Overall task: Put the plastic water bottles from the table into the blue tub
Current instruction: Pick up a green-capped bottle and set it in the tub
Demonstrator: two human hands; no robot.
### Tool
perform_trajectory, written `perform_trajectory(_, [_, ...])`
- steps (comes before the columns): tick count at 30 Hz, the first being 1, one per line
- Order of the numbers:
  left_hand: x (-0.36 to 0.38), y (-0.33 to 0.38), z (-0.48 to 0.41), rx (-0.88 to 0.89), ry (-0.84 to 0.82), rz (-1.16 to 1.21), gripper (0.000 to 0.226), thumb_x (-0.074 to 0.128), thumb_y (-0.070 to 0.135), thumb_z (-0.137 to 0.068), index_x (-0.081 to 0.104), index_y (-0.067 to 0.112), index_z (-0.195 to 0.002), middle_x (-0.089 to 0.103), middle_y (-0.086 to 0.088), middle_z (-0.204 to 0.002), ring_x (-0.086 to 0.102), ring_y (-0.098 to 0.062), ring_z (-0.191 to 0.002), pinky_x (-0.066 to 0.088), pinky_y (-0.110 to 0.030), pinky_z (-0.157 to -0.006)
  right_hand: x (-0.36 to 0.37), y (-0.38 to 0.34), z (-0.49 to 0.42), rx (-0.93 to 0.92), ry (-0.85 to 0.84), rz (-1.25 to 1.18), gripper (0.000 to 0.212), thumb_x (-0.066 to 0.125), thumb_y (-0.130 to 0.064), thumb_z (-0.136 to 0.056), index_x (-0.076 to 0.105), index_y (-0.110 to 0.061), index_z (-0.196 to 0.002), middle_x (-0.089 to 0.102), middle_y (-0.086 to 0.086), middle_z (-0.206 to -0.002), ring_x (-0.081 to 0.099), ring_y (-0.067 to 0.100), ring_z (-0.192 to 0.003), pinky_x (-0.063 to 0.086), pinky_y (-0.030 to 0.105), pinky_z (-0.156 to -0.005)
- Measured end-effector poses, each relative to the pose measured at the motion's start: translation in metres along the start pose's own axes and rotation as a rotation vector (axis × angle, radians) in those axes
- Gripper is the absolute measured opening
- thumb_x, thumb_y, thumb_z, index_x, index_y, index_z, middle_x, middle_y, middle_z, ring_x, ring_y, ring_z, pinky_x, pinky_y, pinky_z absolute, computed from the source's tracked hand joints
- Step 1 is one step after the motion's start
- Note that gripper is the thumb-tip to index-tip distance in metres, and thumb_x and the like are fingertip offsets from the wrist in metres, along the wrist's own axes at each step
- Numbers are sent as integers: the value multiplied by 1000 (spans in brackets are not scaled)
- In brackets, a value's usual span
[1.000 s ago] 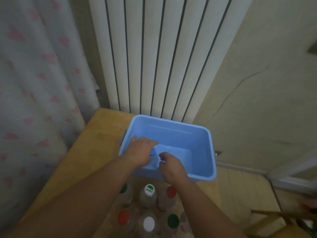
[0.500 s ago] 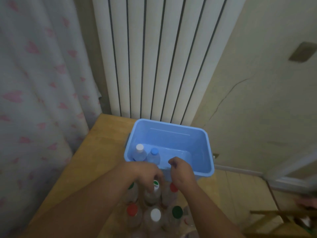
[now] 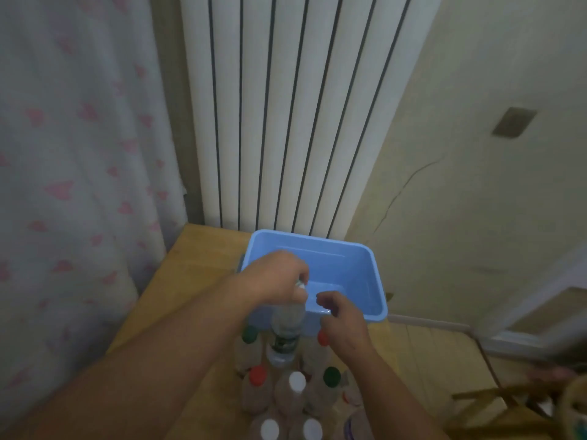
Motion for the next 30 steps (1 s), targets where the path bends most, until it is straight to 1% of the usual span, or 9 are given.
perform_trajectory(1, [-22, 5, 2, -5, 62, 19, 26, 64, 32, -83, 68, 25, -108, 61, 7, -98, 56, -12, -90, 37, -24, -66, 4, -3, 5, -41, -64, -86, 53, 58, -7, -65, 57, -33, -112, 62, -9, -117, 59, 9, -110, 54, 40, -87])
perform_trajectory(3, [-63, 16, 7, -31, 178, 71, 21, 67, 32, -80, 70, 22, -98, 57, 11, -80, 52, -6, -72, 36, -23, -55, 13, -12, 13, -101, -207, -195, 72, 73, -22, -65, 43, -34, -130, 57, -12, -126, 54, 3, -118, 51, 24, -88])
perform_trajectory(6, [-105, 30, 10, -78, 320, 127, 19, 69, 33, -77, 73, 19, -91, 62, 7, -76, 54, -7, -66, 45, -22, -56, 25, -36, 19, -157, -116, -223, 94, 88, -31, -57, 30, -38, -132, 54, -20, -120, 57, 0, -107, 50, 18, -79])
perform_trajectory(10, [-114, 26, 10, -121, 381, 319, 40, 70, 51, -80, 70, 21, -106, 61, 7, -90, 60, -14, -87, 53, -32, -79, 30, -62, 21, -174, 69, -281, 68, 84, -23, -62, 43, -27, -116, 67, -4, -102, 67, 12, -89, 55, 24, -69])
perform_trajectory(13, [-99, 10, 9, -158, 292, 630, 59, 61, 61, -83, 61, 22, -127, 59, 8, -110, 59, -16, -107, 49, -36, -94, 27, -78, 25, -117, -42, -558, 53, 78, -23, -57, 59, -21, -106, 71, 11, -97, 71, 23, -86, 59, 37, -71])
perform_trajectory(16, [-77, -4, 8, -216, 106, 1010, 47, 59, 49, -91, 63, 16, -123, 65, 0, -121, 60, -20, -112, 45, -40, -102, 18, -89, 26, -78, -229, -808, 44, 69, -21, -53, 68, -13, -97, 70, 13, -86, 68, 28, -79, 57, 42, -70])
perform_trajectory(21, [-62, -15, 9, -216, 33, 1429, 23, 53, 26, -94, 56, 10, -111, 65, -14, -103, 61, -25, -87, 47, -39, -83, 12, -86, 25, 113, -408, -1051, 73, 66, -25, -62, 52, 6, -126, 65, 28, -102, 67, 38, -82, 56, 44, -69])
perform_trajectory(25, [-60, -19, 8, -212, 118, 1457, 31, 57, 16, -93, 50, 9, -122, 62, -18, -115, 65, -29, -96, 55, -39, -78, 12, -80, 22, 86, -496, -1069, 95, 79, -31, -50, 47, 4, -133, 59, 30, -114, 66, 39, -89, 56, 45, -74])
perform_trajectory(30, [-57, -21, 0, -203, 226, 1339, 33, 75, 22, -83, 66, 11, -112, 71, -7, -102, 67, -25, -98, 53, -40, -92, 12, -85, 26, -7, -399, -824, 67, 79, -40, -62, 59, -13, -120, 68, 20, -107, 68, 36, -93, 57, 47, -77])
Point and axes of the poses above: each hand's wrist, its own z-axis away from the middle knuckle, its own x-axis out of the palm, y = z × x, the point moved 1 cm from there along -z, towards the middle knuckle
